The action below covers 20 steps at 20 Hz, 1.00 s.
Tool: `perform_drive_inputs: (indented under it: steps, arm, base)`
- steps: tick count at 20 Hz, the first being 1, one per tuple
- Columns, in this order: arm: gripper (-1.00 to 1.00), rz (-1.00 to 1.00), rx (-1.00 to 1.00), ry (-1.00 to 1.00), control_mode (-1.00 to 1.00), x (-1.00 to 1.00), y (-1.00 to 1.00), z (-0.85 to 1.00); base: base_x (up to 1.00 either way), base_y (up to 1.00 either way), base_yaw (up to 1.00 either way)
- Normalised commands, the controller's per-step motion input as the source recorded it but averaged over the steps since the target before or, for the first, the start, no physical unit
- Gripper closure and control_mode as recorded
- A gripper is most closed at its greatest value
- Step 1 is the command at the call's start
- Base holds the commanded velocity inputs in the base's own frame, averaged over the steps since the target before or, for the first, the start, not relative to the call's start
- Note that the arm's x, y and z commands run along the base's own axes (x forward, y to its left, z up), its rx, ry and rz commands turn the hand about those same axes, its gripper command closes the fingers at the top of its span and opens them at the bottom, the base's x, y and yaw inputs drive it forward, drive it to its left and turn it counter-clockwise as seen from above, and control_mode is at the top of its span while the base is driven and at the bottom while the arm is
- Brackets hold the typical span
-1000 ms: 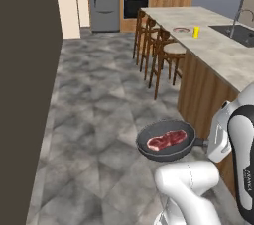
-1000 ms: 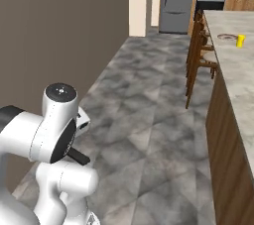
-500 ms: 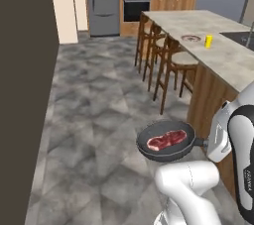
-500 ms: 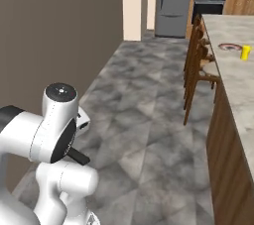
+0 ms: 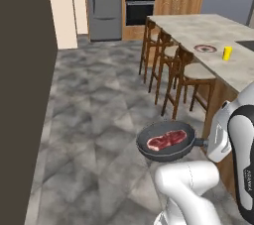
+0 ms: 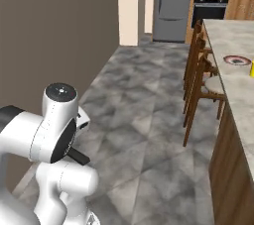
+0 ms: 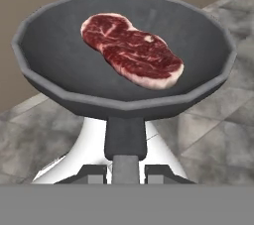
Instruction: Pick up the pan with the steak in it and place it on the dining table. Then place the steak on the plate.
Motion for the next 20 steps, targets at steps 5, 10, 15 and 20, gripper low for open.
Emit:
perform_drive_inputs:
  steps: [5,10,15,20]
  arm:
    - [1.00,0.00,0.00,0.00,1.00,0.00,0.00,0.00]
    - [1.00,0.00,0.00,0.00,1.00,0.00,0.00,0.00]
    - [1.00,0.00,0.00,0.00,1.00,0.00,0.00,0.00]
    - [1.00,0.00,0.00,0.00,1.00,0.00,0.00,0.00]
  base:
    - [1.00,0.11,-0.01]
    - [1.00,0.10,-0.01]
    - [1.00,0.10,-0.01]
    - [1.00,0.11,-0.01]
